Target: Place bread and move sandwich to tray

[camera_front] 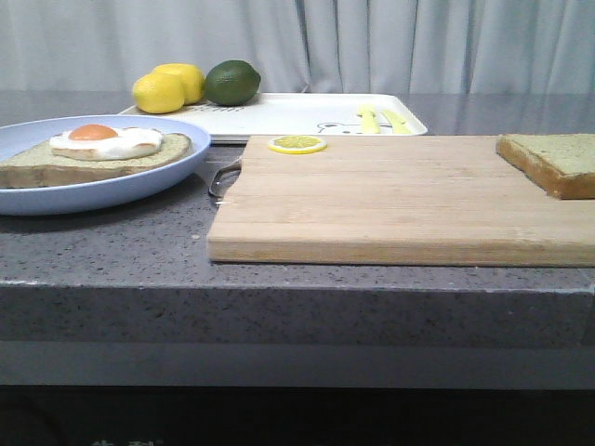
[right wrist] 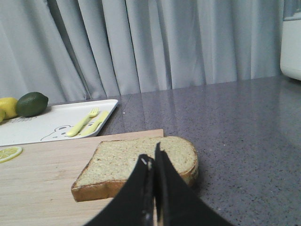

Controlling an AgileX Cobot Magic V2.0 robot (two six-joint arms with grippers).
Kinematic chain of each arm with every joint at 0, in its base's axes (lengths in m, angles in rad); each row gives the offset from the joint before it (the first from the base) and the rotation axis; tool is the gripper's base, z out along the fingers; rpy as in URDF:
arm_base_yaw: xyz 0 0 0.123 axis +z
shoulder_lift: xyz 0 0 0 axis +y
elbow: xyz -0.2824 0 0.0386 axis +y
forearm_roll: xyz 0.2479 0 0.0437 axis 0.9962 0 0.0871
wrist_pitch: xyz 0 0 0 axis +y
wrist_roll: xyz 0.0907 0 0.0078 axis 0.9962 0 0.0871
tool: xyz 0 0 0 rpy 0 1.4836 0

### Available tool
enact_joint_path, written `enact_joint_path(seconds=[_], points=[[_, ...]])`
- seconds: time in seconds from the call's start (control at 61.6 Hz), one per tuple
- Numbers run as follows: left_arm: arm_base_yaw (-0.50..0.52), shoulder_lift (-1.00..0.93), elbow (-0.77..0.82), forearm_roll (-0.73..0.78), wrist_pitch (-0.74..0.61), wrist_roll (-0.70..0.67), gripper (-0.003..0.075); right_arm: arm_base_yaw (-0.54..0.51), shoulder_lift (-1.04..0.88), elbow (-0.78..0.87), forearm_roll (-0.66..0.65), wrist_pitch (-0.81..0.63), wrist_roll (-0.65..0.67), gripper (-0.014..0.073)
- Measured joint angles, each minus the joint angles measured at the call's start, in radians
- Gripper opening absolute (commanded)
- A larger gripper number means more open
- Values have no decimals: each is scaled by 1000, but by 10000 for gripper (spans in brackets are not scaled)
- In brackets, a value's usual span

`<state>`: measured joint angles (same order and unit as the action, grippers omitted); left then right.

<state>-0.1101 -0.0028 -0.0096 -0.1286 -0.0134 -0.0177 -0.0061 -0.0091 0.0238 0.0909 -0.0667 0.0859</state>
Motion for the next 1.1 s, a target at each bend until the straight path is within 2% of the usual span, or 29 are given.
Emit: enact_joint_path(seconds=[0.13,0.325,0.52,0.666,0.877,1.104], points=[[0,0,-94,0,50,0,-20,0,0,-72,0,36,0,-69],[0,48,-331,0,141,0,-20,0,13,-277,-23,189,0,-69],[0,217,-597,0,328,0,-20,0,148,-522,-27,396,0,-69],[0,346,-729,0,460,0,-20,0,284,-662,-29,552,0,-69],[0,461,-756,0,503,0,-20,0,453,-720,-29,703,2,-69],[0,536,-725,-4,512,0,-20,0,575,-720,-27,736,2,-69]])
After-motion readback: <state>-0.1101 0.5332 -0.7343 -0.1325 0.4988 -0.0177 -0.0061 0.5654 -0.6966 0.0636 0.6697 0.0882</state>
